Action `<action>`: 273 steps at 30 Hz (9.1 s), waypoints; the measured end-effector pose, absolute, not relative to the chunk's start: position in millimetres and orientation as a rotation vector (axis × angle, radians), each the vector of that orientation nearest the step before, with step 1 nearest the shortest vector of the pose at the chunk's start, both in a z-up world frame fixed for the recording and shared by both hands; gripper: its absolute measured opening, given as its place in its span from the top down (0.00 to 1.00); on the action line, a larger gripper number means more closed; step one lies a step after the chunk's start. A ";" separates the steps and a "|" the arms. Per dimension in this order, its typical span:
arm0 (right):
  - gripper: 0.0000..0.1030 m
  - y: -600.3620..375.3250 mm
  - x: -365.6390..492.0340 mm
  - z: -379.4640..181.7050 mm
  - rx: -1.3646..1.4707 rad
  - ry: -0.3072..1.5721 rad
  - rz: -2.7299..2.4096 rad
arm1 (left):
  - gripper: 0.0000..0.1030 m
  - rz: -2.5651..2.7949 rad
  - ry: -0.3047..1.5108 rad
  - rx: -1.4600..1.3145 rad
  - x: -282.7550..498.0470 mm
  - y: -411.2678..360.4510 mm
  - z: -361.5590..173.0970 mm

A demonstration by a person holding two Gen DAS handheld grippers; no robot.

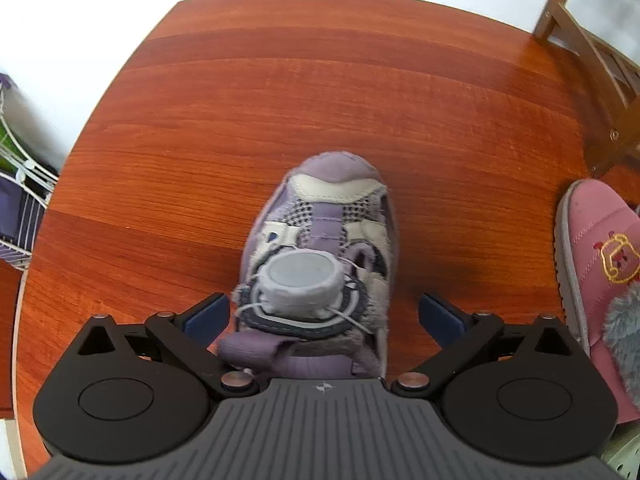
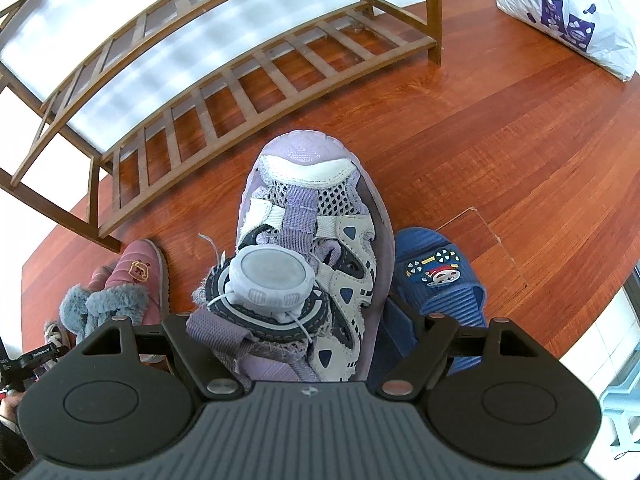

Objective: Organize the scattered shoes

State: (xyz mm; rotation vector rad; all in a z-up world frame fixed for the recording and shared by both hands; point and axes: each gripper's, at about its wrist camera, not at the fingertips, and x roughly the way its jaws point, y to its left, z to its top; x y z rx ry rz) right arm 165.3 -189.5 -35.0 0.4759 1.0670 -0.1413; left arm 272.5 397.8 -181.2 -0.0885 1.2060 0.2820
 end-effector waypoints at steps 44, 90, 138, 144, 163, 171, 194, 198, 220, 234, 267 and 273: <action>0.19 -265.2 224.8 -71.1 0.421 1.124 0.079 | 0.31 0.197 0.864 -0.092 196.2 198.8 -10.7; 0.19 -532.6 182.2 -124.4 0.051 1.204 0.183 | 0.31 -0.241 1.236 -0.187 166.8 -292.8 -118.5; 0.19 -489.3 196.6 -187.9 0.090 1.312 0.210 | 0.23 -0.182 1.167 -0.184 143.6 -253.6 -90.5; 0.19 -477.1 196.2 -194.0 0.051 1.323 0.175 | 0.22 -0.118 1.148 -0.205 125.4 -229.7 -81.9; 0.14 -472.5 191.7 -175.5 -0.035 1.278 0.210 | 0.20 0.038 1.135 -0.250 83.3 -202.7 -89.3; 0.12 -466.0 166.3 -139.9 -0.043 1.176 0.219 | 0.19 0.094 1.107 -0.226 66.3 -184.6 -86.3; 0.05 -359.7 19.1 -70.9 0.002 0.995 0.182 | 0.10 0.108 1.059 -0.024 -14.0 -34.8 -42.8; 0.04 -348.1 -5.2 -66.6 0.021 0.972 0.141 | 0.09 0.124 1.058 -0.001 -33.6 -5.4 -38.6; 0.03 -329.4 -71.6 -57.0 0.010 0.966 0.083 | 0.09 0.146 1.055 -0.043 -79.1 40.7 -37.9; 0.03 -334.2 -61.6 -57.8 0.007 0.960 0.068 | 0.09 0.132 1.054 -0.038 -74.6 39.4 -40.0; 0.03 -423.5 82.8 -101.6 -0.003 0.993 0.031 | 0.09 -0.099 1.034 0.009 73.7 -107.1 -74.0; 0.06 -449.9 109.8 -118.0 0.003 1.044 0.049 | 0.09 -0.192 1.041 0.005 104.9 -163.9 -86.6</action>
